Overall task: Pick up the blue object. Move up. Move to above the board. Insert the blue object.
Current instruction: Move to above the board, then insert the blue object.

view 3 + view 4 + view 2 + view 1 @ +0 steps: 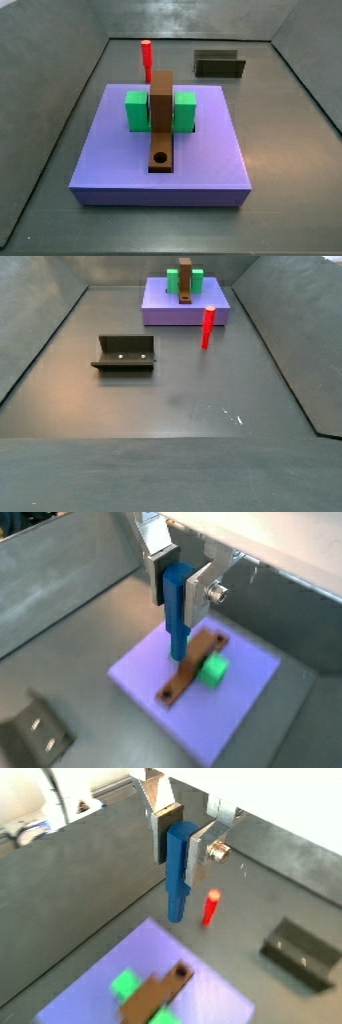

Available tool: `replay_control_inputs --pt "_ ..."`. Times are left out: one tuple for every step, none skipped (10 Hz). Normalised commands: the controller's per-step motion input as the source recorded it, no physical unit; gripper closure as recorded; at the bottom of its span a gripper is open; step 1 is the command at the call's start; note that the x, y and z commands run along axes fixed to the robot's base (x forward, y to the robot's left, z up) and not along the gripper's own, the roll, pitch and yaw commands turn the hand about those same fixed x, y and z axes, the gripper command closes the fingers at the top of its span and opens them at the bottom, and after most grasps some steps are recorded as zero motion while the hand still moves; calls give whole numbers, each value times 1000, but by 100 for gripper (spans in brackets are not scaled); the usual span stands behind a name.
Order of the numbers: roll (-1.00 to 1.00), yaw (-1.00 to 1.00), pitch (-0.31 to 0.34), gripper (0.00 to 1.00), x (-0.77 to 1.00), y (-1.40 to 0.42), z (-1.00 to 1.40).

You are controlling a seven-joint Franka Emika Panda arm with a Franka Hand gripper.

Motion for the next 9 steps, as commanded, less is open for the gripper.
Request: replay_control_inputs --pt "16 13 220 100 411 -695 215" --pt "50 12 110 100 156 -265 93" --pt "0 0 0 100 86 0 0" --pt "59 71 -29 100 0 -663 -266" --pt "74 171 -64 100 0 -909 -357" --pt "199 77 -51 100 0 -917 -369" --pt "364 0 -16 100 0 -911 -540" --pt "297 0 0 100 169 -843 -700" --pt "166 0 0 100 140 -906 -923"
